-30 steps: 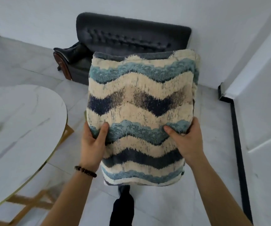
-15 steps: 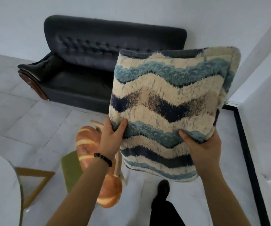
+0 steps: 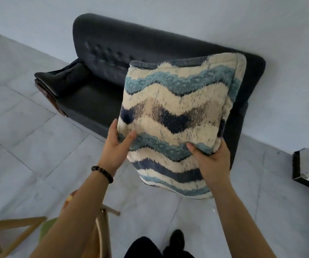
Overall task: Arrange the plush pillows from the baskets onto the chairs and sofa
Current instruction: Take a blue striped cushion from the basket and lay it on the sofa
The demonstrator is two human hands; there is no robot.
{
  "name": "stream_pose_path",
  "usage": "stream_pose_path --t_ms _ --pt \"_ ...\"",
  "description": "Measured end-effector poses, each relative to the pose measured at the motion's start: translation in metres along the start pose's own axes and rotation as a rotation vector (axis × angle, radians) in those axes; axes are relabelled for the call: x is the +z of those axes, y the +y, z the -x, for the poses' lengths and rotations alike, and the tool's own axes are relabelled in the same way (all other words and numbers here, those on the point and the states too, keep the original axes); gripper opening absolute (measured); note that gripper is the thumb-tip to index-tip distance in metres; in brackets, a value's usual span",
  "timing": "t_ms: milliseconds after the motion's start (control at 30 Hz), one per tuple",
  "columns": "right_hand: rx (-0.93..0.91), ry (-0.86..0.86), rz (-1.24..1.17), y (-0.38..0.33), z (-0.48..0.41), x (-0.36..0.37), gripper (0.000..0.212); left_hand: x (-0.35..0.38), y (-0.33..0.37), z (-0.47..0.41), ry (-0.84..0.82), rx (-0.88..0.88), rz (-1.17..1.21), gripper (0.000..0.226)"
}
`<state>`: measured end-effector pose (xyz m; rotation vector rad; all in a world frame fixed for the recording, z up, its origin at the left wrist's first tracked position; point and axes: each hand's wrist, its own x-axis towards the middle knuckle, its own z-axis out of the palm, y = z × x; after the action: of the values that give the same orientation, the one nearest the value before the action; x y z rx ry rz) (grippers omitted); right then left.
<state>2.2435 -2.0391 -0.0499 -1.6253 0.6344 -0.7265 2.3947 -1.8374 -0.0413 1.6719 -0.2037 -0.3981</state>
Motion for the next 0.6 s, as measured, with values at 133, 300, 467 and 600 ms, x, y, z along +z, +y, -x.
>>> stream_pose_path --t_ms 133,300,467,600 --pt "-0.036 -0.125 0.003 0.007 -0.078 0.042 0.057 0.005 0.028 -0.061 0.069 0.013 -0.003 0.039" --pt "-0.190 -0.202 0.249 0.047 -0.163 0.117 0.027 0.020 0.035 -0.164 -0.024 0.060 0.003 0.090" --pt "-0.355 -0.359 0.569 0.092 -0.243 0.204 0.026 0.042 0.016 -0.304 0.123 -0.183 -0.127 0.127" --pt "-0.201 -0.361 0.733 0.098 -0.300 0.250 0.035 0.029 0.004 -0.404 0.173 -0.198 -0.150 0.071"
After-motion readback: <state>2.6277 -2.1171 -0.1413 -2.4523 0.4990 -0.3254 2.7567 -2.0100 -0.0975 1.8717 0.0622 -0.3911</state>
